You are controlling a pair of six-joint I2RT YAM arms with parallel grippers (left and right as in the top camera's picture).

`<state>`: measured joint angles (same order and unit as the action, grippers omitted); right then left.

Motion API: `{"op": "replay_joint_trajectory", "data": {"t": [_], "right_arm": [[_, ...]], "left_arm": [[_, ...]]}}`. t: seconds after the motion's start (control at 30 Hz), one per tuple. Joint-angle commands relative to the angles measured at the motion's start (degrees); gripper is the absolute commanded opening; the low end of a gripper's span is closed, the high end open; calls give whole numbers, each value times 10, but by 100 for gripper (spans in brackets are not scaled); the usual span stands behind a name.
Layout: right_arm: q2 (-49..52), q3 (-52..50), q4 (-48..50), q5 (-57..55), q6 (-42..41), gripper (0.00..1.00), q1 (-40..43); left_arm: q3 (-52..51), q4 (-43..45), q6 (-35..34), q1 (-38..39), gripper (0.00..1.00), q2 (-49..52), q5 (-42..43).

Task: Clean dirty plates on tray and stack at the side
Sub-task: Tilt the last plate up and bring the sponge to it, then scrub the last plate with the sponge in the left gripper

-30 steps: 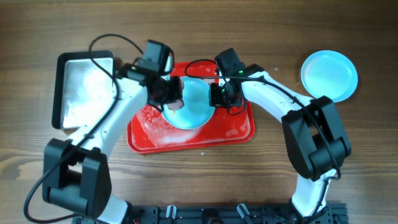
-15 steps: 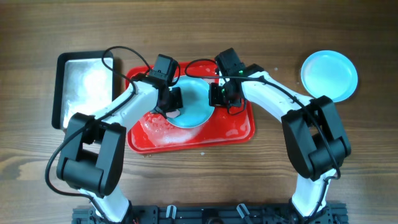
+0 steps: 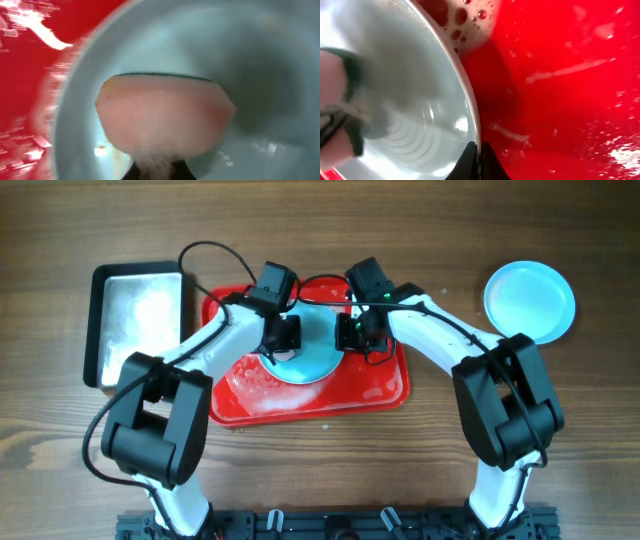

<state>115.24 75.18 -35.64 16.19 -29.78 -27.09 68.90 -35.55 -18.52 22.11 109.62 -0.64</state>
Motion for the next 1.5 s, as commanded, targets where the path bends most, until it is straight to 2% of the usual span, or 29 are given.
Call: {"op": "replay_joint_trajectory", "data": {"t": [0.0,0.13,0.23,0.27,0.33,0.37,0.43,0.67,0.77,0.93,1.0,1.1,1.2,1.37,1.47], "right_arm": [[12,11,-1,13,8,4,-3],[12,11,0,12,8,4,-3],[12,11,0,13,7,4,-3],[12,11,0,12,8,4,-3],[12,11,-1,13,8,4,-3],[12,11,-1,12,8,4,-3],[12,11,-2,12,9,4,-3],[12,11,-2,13,9,4,-3],[12,11,-1,15,10,4,-3],[12,11,-2,15,11,4,-3],[12,11,-1,14,11,4,-3],[12,11,-1,14,11,5,-3],[12,11,-2,15,11,4,-3],[12,11,-1,15,11,4,-3],[12,11,-1,15,11,4,-3]], "left_arm": [[-10,-38,-35,-7,4,36,-221],[-10,-75,-60,4,4,36,-272],[1,-95,-56,15,4,36,-260],[14,-102,-36,16,4,36,-220],[45,-104,16,15,4,36,-74],[54,-104,21,13,4,36,-6],[55,-108,20,10,4,37,68],[53,-204,20,-8,4,37,148],[53,-194,16,-23,4,37,115],[52,-89,-32,-23,4,37,-122],[52,-59,-34,-16,4,38,-188],[52,-24,-33,-10,4,41,-234],[52,-18,-34,-8,4,61,-235],[52,-65,-27,13,4,82,-226],[52,-93,-10,19,4,82,-115]]}}
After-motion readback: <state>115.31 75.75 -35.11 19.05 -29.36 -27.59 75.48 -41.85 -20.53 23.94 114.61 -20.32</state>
